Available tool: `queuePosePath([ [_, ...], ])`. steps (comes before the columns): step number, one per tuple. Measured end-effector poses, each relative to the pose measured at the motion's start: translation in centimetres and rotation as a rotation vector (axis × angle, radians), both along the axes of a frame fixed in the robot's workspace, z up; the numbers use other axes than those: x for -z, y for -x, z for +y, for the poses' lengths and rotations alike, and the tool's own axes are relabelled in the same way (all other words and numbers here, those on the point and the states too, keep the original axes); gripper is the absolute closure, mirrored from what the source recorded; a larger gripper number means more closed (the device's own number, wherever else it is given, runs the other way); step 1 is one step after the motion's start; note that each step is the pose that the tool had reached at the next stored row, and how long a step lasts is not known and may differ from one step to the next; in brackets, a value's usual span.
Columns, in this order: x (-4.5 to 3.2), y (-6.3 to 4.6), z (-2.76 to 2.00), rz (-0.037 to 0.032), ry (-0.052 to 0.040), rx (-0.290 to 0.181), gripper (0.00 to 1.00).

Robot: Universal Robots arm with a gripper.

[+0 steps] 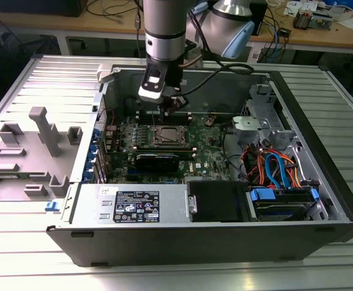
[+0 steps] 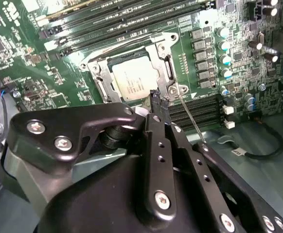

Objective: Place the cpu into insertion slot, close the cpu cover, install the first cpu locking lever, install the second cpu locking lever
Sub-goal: 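Install the first cpu locking lever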

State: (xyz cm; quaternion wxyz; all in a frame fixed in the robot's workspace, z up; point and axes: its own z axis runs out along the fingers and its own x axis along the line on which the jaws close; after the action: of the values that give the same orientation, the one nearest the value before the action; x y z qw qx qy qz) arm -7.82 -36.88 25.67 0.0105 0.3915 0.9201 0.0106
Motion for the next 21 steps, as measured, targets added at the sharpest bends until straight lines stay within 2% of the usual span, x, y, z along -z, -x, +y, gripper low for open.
queuePosePath([
  [1,-0.81,0.03,0.0,-0.0001,0.0,-0.056,0.89],
  [2,-0.89,0.06,0.01,-0.0003,-0.0003,-0.071,0.89],
  [15,-0.91,0.19,0.0,-0.0001,0.0,-0.075,0.89],
  [17,-0.91,0.24,0.0,-0.0001,0.0,-0.092,0.89],
  [21,-0.9,0.25,0.0,-0.0002,-0.0003,-0.16,0.89],
])
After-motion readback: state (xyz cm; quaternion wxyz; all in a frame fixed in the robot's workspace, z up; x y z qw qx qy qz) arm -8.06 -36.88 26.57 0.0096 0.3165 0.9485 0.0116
